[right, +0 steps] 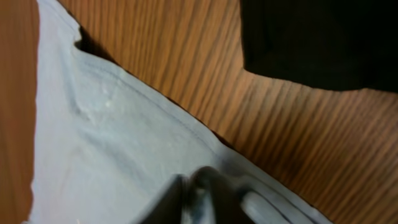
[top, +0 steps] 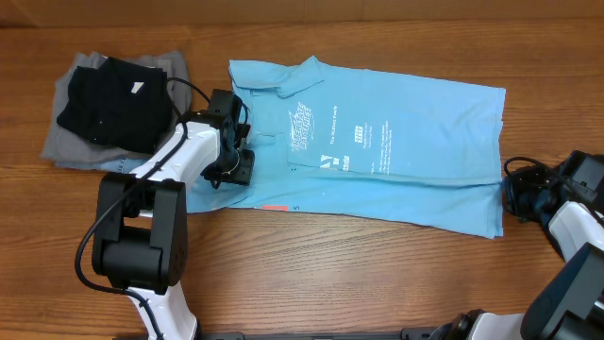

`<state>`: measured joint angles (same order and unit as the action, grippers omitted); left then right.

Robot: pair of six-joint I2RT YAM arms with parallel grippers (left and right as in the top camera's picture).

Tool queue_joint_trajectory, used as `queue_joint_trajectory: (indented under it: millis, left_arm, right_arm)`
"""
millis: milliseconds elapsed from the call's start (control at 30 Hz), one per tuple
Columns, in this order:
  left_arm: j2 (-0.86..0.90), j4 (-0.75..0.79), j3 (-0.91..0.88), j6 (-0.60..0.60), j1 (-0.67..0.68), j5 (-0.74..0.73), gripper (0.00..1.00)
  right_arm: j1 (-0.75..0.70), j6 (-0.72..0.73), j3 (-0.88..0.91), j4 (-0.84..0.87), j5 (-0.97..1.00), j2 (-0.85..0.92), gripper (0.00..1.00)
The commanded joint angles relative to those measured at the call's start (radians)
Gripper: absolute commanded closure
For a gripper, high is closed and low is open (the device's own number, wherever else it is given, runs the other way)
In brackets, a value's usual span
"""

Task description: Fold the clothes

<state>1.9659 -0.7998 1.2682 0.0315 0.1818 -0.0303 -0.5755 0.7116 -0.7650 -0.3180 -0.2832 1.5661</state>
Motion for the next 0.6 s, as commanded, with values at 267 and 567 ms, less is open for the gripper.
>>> queue_joint_trajectory:
  millis: [267,567]
  left_arm:
    - [0.002,-0.019,-0.015,0.013,-0.006,0.003,0.5]
    - [0.001,-0.259,0.244,0.005,-0.005,-0.103,0.53]
  right_arm:
    - [-0.002,-0.118,-0.023,-0.087,-0.187,0.005,0.46]
    - [0.018,-0.223,-0.023,-0.238,-0.325,-0.153,0.42]
